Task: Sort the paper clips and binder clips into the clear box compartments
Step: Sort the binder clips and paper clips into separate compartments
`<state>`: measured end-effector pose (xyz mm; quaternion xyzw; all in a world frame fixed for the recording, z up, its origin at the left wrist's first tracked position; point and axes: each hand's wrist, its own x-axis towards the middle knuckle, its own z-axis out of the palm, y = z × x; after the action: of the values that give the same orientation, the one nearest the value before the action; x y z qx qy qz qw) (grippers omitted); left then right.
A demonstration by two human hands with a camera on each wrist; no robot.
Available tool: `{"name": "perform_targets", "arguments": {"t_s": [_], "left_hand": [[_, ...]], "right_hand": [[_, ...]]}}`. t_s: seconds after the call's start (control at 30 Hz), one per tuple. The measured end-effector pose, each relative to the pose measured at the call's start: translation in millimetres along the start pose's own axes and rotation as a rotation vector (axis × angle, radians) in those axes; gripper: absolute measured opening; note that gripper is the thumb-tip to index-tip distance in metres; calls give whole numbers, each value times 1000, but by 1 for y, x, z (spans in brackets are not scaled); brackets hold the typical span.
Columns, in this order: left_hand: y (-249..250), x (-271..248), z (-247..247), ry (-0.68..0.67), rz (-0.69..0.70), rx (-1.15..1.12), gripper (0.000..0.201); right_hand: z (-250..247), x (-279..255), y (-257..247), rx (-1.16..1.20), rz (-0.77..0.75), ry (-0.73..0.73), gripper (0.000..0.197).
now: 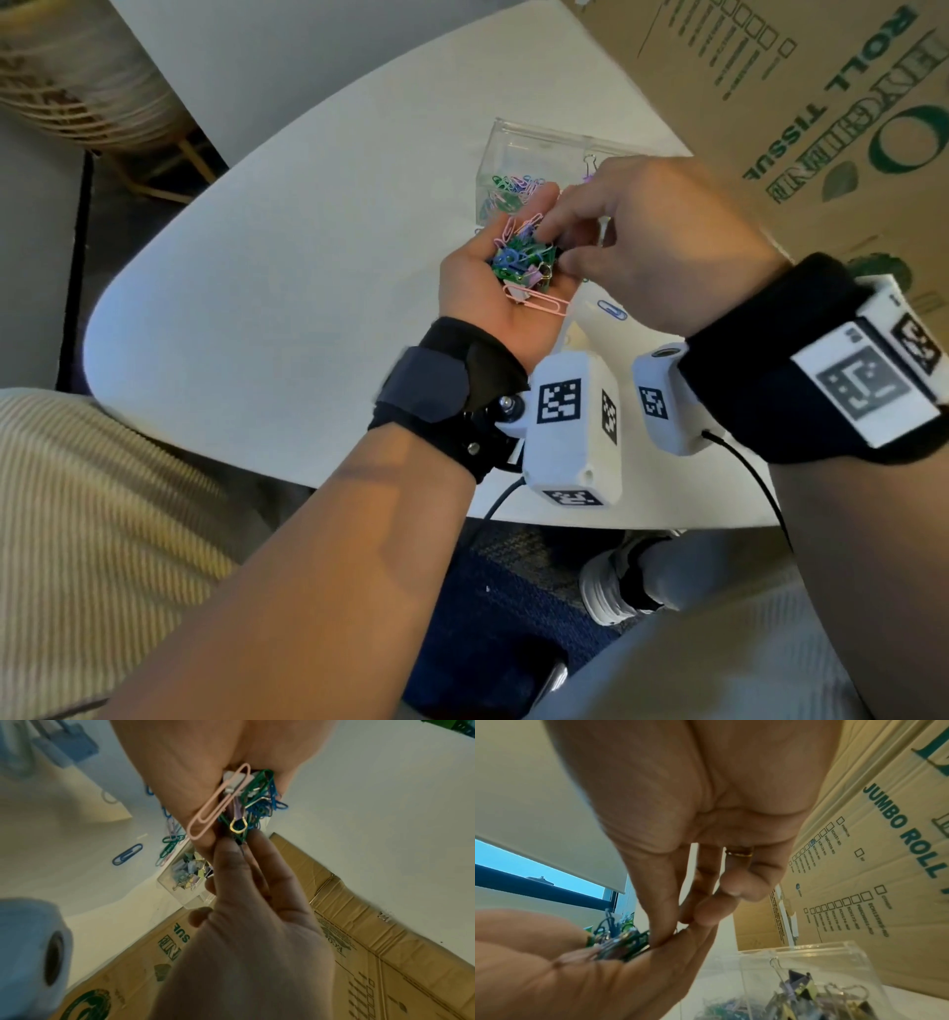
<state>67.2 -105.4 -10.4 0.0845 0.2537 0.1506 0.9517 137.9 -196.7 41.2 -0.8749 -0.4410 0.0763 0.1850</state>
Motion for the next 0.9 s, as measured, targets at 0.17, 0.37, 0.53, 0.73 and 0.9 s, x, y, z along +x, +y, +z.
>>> {"name": "perform_targets", "arguments": {"t_s": [0.17,0.37,0.53,0.73,0.9], "left_hand": [[-1,0,-4,-37,-22,-60,36],[-2,1,-3,-35,-35,-70,43],[-5,2,-3,-61,-47,-77,48],[-6,0,-3,-97,-38,-113,37],[-5,1,-9,-39,-74,-96,39]], "right_hand": [[-1,0,4,73,6,8,12],[-8,-3,10,250,27,37,7],[-9,-4,12,435,26,35,11],[-11,-3,12,580,7,3,17],[-17,1,17,694,49,197,10]]}}
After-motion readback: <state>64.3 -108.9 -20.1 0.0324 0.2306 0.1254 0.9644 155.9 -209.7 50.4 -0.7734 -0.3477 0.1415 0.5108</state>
